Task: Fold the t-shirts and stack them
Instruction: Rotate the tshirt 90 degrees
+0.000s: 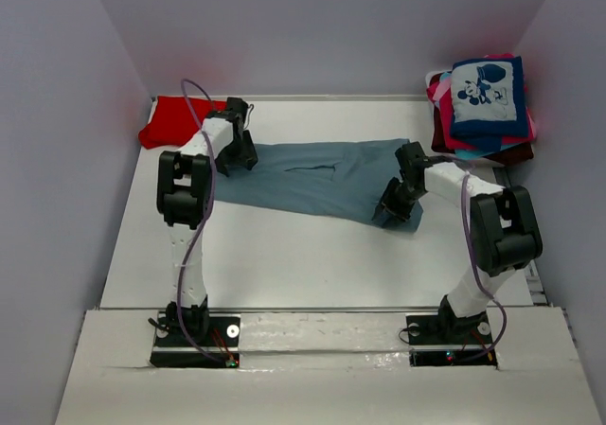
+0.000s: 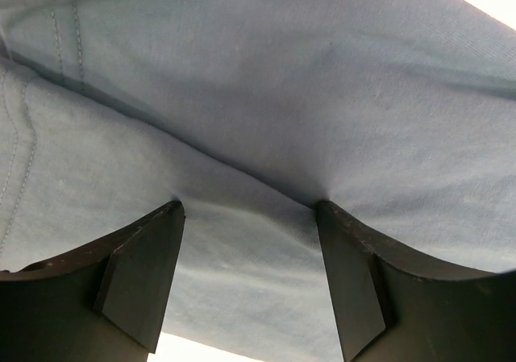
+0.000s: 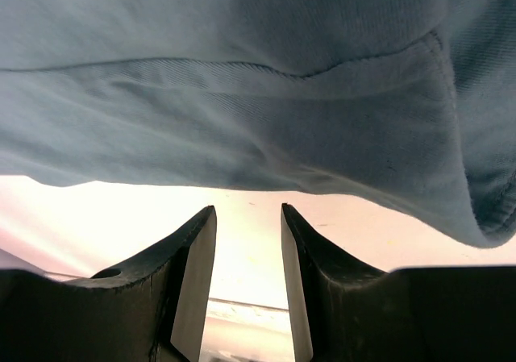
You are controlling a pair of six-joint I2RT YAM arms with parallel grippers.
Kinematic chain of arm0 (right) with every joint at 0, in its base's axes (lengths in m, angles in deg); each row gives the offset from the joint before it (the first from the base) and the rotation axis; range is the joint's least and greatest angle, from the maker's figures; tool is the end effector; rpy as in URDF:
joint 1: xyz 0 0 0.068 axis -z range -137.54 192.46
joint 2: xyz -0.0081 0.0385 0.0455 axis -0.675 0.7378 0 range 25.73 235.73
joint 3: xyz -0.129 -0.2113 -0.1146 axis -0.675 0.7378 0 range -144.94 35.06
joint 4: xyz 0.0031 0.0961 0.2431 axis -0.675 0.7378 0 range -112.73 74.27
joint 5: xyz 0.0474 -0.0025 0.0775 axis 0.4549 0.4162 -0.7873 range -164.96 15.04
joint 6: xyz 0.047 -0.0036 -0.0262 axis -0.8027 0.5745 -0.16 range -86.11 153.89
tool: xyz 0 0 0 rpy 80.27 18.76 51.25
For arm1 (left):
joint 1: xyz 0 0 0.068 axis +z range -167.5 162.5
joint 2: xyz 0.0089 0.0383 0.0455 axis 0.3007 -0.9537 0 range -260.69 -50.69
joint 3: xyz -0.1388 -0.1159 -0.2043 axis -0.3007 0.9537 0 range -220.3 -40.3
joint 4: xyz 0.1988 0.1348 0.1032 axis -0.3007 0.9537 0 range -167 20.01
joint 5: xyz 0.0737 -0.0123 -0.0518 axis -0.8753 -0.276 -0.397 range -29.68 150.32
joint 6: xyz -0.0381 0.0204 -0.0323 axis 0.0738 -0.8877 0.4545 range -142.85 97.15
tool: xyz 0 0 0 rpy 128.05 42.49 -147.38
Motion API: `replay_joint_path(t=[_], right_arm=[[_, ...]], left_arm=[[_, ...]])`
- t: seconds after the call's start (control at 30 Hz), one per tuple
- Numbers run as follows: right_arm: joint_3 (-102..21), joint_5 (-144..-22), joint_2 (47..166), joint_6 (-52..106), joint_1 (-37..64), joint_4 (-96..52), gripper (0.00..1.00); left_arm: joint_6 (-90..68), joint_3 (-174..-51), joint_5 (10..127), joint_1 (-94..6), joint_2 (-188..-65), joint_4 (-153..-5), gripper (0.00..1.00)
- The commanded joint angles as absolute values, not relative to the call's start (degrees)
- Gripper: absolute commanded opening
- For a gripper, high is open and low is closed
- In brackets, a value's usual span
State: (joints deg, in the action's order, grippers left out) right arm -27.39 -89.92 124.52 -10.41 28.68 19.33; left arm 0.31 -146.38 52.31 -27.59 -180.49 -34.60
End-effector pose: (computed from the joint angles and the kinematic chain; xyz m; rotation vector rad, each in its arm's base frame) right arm 0.3038 0.0840 0.1714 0.7638 2.9541 0.5009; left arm 0.4750 -0.0796 0.1729 -0.3474 2.6811 0.0178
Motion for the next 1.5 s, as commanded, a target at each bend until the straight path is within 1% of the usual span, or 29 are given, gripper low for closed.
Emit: replay_joint_path(t=[0.0, 0.27, 0.43, 0.63, 0.67, 0.9, 1.03, 1.23, 1.47], right_arm=[[-27.4, -86.0, 121.8, -13.7, 28.8, 15.8, 0.44], [-30.9, -83.9, 123.4, -15.1, 28.8, 16.6, 0.44], [-31.6, -80.4, 124.6, -15.9, 28.8, 17.8, 0.44], [-35.2, -77.7, 128.0, -16.9, 29.9, 23.6, 0.44], [-35.8, -77.5, 128.8, -17.0, 29.9, 24.3, 0.42], [-37.4, -75.2, 129.6, -18.8, 29.9, 27.5, 0.42], [-39.3, -71.1, 132.1, -17.9, 30.4, 28.8, 0.42], [-46.3, -69.2, 137.1, -16.4, 30.9, 33.7, 0.43], [-55.5, -68.0, 141.8, -13.1, 30.9, 35.6, 0.43]], left_arm=[[-0.3, -137.0, 51.5, -27.1, -179.3, -29.9, 0.78], [0.4, -127.8, 55.0, -27.1, -174.5, -32.5, 0.78], [0.4, -125.6, 56.6, -27.1, -171.7, -32.3, 0.78], [0.3, -123.4, 58.0, -27.1, -168.6, -31.6, 0.78], [0.3, -123.1, 58.0, -27.1, -168.3, -31.5, 0.78], [-0.1, -121.3, 59.7, -27.1, -164.8, -30.2, 0.78], [-0.7, -119.8, 60.1, -27.1, -162.8, -30.1, 0.78], [-0.7, -115.8, 62.2, -27.1, -159.4, -30.9, 0.77], [-0.5, -112.5, 62.9, -27.1, -155.5, -31.4, 0.77]])
